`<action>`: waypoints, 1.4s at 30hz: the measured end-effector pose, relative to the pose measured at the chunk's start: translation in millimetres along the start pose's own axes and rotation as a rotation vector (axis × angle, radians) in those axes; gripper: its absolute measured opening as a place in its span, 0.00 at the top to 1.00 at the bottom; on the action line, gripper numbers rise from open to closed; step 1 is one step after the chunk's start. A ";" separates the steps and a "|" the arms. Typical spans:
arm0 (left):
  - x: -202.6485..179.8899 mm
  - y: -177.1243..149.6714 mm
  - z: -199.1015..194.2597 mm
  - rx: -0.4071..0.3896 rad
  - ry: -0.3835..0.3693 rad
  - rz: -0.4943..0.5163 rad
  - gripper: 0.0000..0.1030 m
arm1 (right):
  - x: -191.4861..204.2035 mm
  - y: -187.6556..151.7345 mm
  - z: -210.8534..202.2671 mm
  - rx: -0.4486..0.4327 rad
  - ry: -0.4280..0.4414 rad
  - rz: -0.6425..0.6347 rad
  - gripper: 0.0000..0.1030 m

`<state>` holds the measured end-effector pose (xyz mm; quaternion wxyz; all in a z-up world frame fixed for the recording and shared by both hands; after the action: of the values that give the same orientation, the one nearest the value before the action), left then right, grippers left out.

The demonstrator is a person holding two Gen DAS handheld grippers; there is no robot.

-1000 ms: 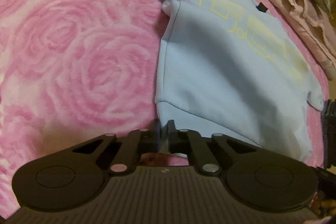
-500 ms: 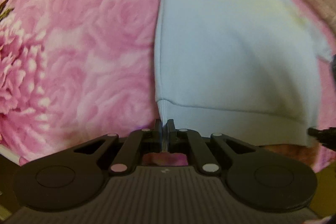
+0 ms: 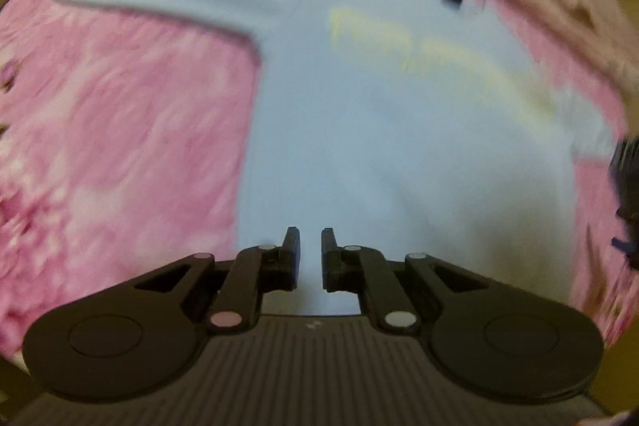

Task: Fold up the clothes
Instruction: 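Open the left gripper over the flattened sweatshirt while the right gripper moves toward the navy item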

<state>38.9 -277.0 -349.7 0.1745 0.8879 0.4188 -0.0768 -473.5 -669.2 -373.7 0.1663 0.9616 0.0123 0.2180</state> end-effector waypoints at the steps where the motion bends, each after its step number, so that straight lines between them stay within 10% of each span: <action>1: -5.5 8.5 5.9 -0.006 -0.009 -0.010 0.94 | -3.0 19.8 5.9 -0.048 0.010 0.032 0.37; 10: -50.0 42.6 49.2 -0.005 -0.033 -0.021 0.94 | -39.5 153.5 77.1 -0.305 0.029 0.198 0.46; 19: -63.5 71.3 73.7 -0.002 -0.028 -0.055 0.94 | -47.5 180.4 123.0 -0.356 -0.063 0.306 0.47; 21: -67.2 76.0 79.0 0.001 -0.037 -0.050 0.94 | -49.9 185.3 127.7 -0.355 -0.065 0.314 0.92; 22: -69.1 78.0 80.2 0.000 -0.041 -0.044 0.94 | -52.0 187.1 128.5 -0.346 -0.053 0.318 0.92; 28: -74.2 83.3 78.0 -0.017 -0.062 -0.028 0.94 | 6.7 168.2 46.8 -0.526 -0.088 -0.018 0.95; 33: -74.7 74.9 82.1 -0.005 -0.071 -0.045 0.94 | 33.3 112.2 -40.6 -0.661 -0.281 -0.192 0.95; 38: -83.2 66.6 90.0 0.021 -0.095 -0.031 0.94 | -1.6 54.7 -34.7 -0.504 -0.471 -0.081 0.94; 42: -98.1 78.3 91.9 0.027 -0.092 0.048 0.85 | -52.1 27.0 5.4 -0.140 -0.517 0.138 0.55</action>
<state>37.6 -427.7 -388.0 0.1831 0.8956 0.3876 -0.1189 -519.6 -701.4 -391.1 0.2149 0.9700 -0.1112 -0.0236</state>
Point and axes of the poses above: each gripper's, at about its wrist camera, not at the fingertips, and z roughly the way its jaws point, x to its left, y to its top, the point moved 2 cm from there along z, roughly the way its jaws point, and after that the axes turned 1 degree about -z, right-handed, at the moved point
